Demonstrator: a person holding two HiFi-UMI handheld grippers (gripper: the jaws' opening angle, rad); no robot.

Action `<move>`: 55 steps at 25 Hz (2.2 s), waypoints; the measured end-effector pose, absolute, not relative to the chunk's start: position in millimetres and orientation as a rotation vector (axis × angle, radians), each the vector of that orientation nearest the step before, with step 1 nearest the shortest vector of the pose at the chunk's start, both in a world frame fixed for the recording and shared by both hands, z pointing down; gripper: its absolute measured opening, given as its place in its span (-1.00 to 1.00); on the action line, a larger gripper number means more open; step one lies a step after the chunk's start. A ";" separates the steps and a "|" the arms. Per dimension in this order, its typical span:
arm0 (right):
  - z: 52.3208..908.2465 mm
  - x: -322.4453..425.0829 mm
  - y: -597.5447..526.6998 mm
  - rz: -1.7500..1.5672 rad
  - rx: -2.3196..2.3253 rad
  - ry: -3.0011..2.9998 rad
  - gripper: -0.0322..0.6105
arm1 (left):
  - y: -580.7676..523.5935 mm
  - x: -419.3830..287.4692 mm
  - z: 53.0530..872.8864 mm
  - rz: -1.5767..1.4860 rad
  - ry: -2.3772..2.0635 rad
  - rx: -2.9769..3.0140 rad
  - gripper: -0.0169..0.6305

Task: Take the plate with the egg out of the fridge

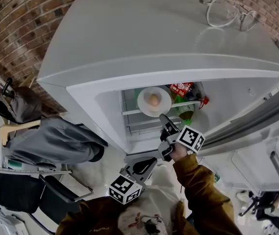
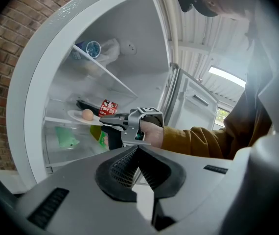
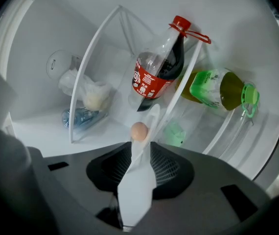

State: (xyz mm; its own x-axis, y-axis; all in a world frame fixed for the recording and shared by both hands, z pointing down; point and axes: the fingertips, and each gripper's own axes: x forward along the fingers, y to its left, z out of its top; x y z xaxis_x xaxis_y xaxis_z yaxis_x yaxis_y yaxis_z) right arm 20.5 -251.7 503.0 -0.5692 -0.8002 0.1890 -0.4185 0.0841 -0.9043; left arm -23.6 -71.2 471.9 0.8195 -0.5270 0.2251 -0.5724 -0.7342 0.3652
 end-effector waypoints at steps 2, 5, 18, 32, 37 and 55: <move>503.6 19.1 -253.1 -1.501 -1.198 2.001 -0.58 | -71.9 -24.2 471.4 0.145 -0.822 2.583 -0.92; 505.4 17.9 -255.9 -1.521 -1.192 1.979 -0.58 | -72.8 -26.5 471.3 0.142 -0.830 2.580 -0.92; 509.4 9.1 -267.9 -1.598 -1.129 1.884 -0.58 | -74.8 -33.0 472.2 0.138 -0.846 2.569 -0.92; 513.1 0.6 -276.3 -1.652 -1.098 1.782 -0.59 | -75.1 -39.3 472.7 0.132 -0.853 2.559 -0.92; 517.2 1.5 -277.6 -1.673 -1.113 1.749 -0.67 | -74.2 -39.9 472.2 0.129 -0.855 2.559 -0.92; 518.5 6.0 -272.2 -1.713 -1.072 1.663 -0.83 | -70.7 -38.2 470.5 0.122 -0.861 2.559 -0.92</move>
State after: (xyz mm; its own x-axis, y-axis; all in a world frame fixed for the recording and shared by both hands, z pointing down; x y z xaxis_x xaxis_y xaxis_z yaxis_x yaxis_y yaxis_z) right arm 6.0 -272.2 518.5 -0.5527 -0.8132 0.1822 -0.1582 -0.1123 -0.9810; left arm -38.2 -70.7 470.5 0.8027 -0.5557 0.2167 -0.5939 -0.7116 0.3753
